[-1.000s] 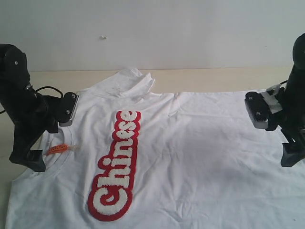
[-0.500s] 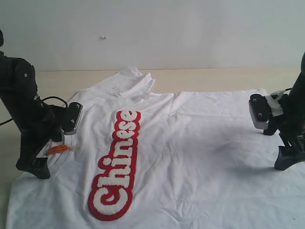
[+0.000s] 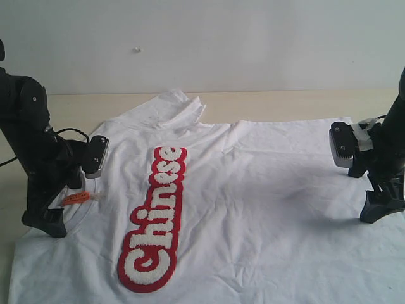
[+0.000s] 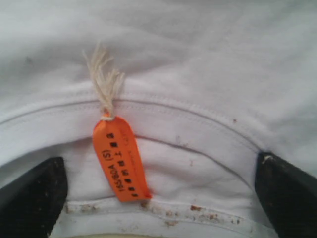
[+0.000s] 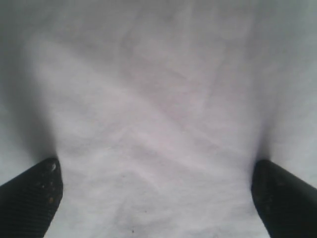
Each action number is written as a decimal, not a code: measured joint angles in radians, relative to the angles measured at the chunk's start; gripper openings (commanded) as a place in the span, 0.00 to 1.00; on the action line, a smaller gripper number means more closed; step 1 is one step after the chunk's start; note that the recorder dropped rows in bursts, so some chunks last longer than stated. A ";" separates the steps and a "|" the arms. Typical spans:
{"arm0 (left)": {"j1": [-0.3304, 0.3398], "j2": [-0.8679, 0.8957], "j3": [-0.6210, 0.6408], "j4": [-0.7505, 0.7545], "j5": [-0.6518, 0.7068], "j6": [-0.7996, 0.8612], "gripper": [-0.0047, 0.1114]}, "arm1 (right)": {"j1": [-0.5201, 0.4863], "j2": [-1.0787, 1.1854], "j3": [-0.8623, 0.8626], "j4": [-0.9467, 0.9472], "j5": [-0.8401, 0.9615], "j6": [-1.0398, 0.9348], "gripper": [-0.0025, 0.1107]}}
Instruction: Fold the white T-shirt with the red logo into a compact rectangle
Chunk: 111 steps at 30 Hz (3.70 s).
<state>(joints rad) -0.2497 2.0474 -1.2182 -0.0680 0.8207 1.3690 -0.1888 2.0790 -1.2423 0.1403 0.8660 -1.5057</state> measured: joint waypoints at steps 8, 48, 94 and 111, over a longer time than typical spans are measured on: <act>0.000 0.002 0.000 -0.009 0.018 -0.012 0.68 | 0.000 0.002 0.000 -0.007 0.000 0.003 0.90; 0.241 -0.603 0.111 -0.190 0.123 -0.023 0.04 | 0.012 -0.539 0.013 -0.089 0.166 0.196 0.02; -0.244 -1.364 0.089 0.265 0.415 -0.788 0.04 | 0.152 -1.168 0.117 -0.090 0.367 0.467 0.02; -0.244 -1.424 0.181 0.243 0.413 -0.838 0.04 | 0.154 -1.147 0.117 -0.031 0.367 0.453 0.02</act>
<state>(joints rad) -0.4940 0.6230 -1.0375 0.1754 1.2339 0.5308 -0.0348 0.9317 -1.1257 0.1091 1.2332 -1.0528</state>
